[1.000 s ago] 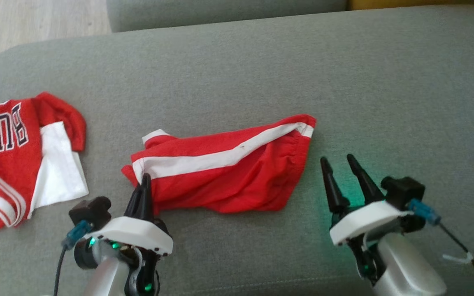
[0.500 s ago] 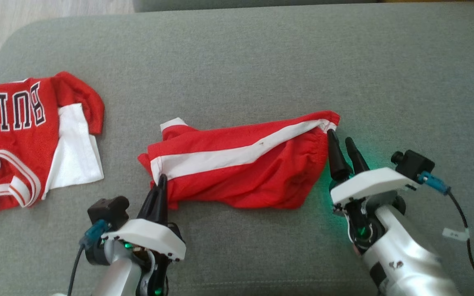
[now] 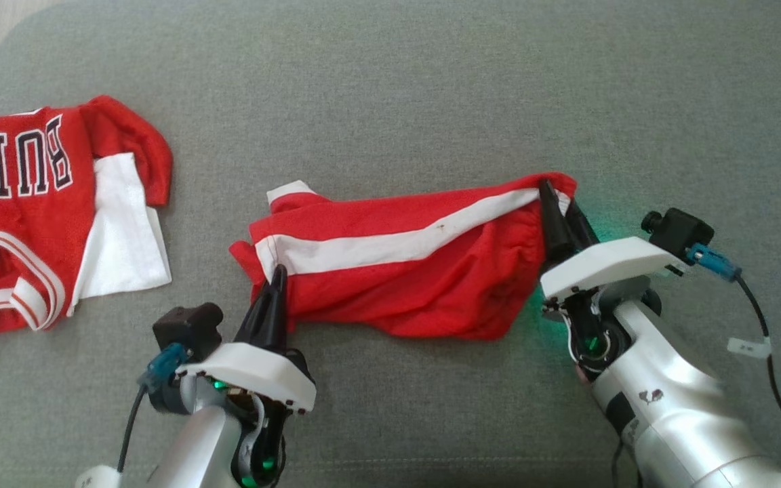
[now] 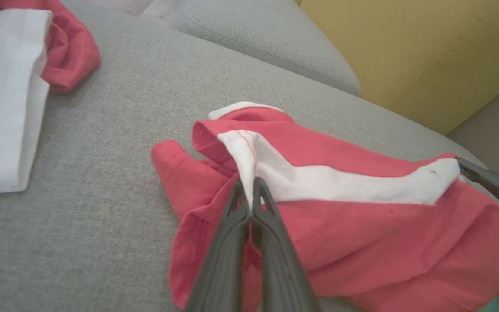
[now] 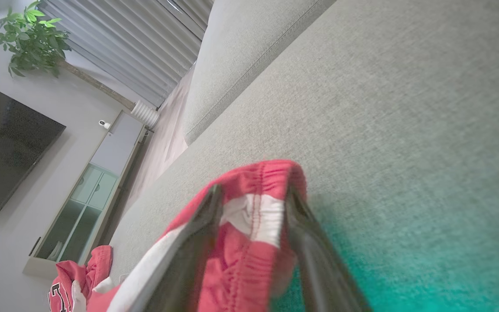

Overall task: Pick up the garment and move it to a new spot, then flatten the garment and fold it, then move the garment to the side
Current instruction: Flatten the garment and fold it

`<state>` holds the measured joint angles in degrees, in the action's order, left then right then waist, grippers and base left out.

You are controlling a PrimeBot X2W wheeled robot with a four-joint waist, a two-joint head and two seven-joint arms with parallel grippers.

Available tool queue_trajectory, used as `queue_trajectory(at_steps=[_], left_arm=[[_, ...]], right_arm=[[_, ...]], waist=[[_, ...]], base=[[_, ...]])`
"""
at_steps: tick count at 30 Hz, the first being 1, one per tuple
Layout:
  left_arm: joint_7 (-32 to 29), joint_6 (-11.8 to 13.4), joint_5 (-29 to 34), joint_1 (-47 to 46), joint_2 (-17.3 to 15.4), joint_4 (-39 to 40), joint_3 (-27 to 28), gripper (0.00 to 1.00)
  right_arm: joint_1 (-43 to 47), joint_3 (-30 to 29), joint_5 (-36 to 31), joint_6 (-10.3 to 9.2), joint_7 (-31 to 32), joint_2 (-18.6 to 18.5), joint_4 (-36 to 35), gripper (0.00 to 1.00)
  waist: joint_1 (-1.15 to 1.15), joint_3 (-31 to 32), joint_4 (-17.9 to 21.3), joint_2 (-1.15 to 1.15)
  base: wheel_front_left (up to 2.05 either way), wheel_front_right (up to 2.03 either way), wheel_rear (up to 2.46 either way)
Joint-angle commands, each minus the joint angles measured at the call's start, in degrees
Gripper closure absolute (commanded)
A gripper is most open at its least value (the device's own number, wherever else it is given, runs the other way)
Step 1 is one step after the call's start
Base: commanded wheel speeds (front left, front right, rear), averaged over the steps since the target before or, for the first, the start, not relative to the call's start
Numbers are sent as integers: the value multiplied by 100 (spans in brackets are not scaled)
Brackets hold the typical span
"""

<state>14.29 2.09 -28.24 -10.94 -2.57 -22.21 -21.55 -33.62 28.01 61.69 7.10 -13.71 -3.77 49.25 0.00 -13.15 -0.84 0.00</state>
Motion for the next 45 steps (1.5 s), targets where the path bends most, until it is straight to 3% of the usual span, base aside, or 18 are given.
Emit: queue_trajectory(at_steps=[1, 2, 15, 23, 28, 36, 45], left_arm=[[71, 32, -2, -206, -31, 183, 158, 100], [71, 35, 3, -216, -31, 178, 169, 100], [71, -6, 110, -258, -31, 272, 534, 100], [71, -315, 656, -901, -65, 384, 1022, 100], [71, -530, 963, -1836, -290, 381, 1375, 100], [-29, -621, 1332, -3600, -479, -281, 1220, 100], [-10, -462, 1597, -5172, -341, -1546, 1012, 100]], right_arm=[[-54, 155, 68, 39, -56, 78, -57, 78], [-64, 183, 100, 39, -61, 72, -51, 100], [50, 500, 290, 39, -121, -141, -348, 100], [-244, 304, 42, 39, -127, -392, -1028, 100], [-735, 312, -130, 39, -128, -601, -1452, 100], [-1846, 522, -439, 39, 174, -1042, -1671, 100], [-3202, 667, -1054, 39, 16, -855, -600, 100]], waist=[[0, -11, 3, 0], [0, -16, 8, 0], [0, 374, 222, 0], [0, 826, 476, 0], [0, 932, 654, 0], [0, 361, 669, 0], [0, -446, 532, 0]], base=[[0, 0, 0], [0, 0, 0], [0, 0, 0], [0, 0, 0], [0, 0, 0], [0, 0, 0], [0, 0, 0]])
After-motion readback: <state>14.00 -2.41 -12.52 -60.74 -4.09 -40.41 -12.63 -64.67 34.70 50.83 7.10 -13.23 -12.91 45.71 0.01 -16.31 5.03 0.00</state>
